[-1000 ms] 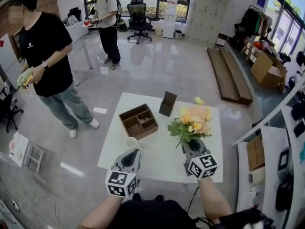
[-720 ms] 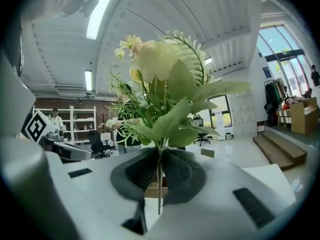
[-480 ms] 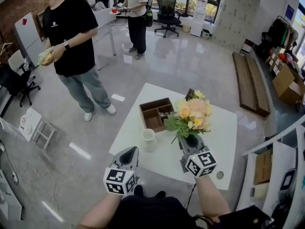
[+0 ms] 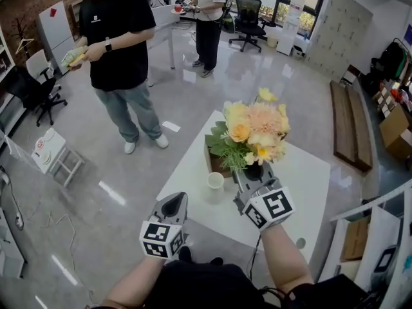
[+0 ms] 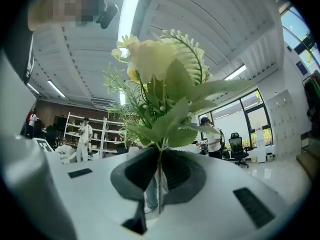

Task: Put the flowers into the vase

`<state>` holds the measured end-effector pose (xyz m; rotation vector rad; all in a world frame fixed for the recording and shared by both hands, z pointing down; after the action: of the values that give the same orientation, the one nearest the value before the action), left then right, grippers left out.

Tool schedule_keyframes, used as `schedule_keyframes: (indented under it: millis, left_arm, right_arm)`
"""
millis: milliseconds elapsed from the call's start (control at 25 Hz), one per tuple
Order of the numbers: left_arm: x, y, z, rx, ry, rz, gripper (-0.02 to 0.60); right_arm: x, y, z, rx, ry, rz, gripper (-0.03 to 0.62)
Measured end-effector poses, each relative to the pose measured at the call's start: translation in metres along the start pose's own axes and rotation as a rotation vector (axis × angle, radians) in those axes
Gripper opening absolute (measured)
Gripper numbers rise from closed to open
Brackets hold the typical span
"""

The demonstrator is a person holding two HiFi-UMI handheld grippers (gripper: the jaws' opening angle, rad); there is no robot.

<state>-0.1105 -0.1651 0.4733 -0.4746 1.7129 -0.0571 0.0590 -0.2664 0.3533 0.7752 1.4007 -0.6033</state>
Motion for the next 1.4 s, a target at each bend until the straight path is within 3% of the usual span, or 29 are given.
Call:
schedule_keyframes:
  millis: [280,680,1040,1400]
  left_arm:
    - [-0.008,-0.005,-0.001,-0.018,0.003,-0.019,0.006]
    - [-0.01,-0.007,-0.007,-0.042,-0.003,-0.043,0.006]
    - [-0.009,-0.008,-0.013,-0.036,0.004,-0.035,0.006]
    - [-0.01,-0.009,-0.016,-0.037,0.018,-0.035,0.006]
  right_arm:
    - [-0.053,0.003,-0.004,-0.022,-0.044,-0.089,0.029]
    - [-0.15,0.007,-0.01,-0.079,-0.064,-0.379,0.029]
    - [-0.171,0.005,-0.008,-0.058,-0.096,-0.519,0.034]
    - [-0.17,0.0,-0.018,-0.024,0.005,-0.555,0.049]
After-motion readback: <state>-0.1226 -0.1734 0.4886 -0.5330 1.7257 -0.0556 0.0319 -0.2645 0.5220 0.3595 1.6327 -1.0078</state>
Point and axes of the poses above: the fingertips, and each gripper's own axes: y backward along the fingers, z to its right, x out of its top, the point moved 6 cm from there along y, backward along the fingers, and after that the axes turned 3 degrees about x, right-handed, at the moved point
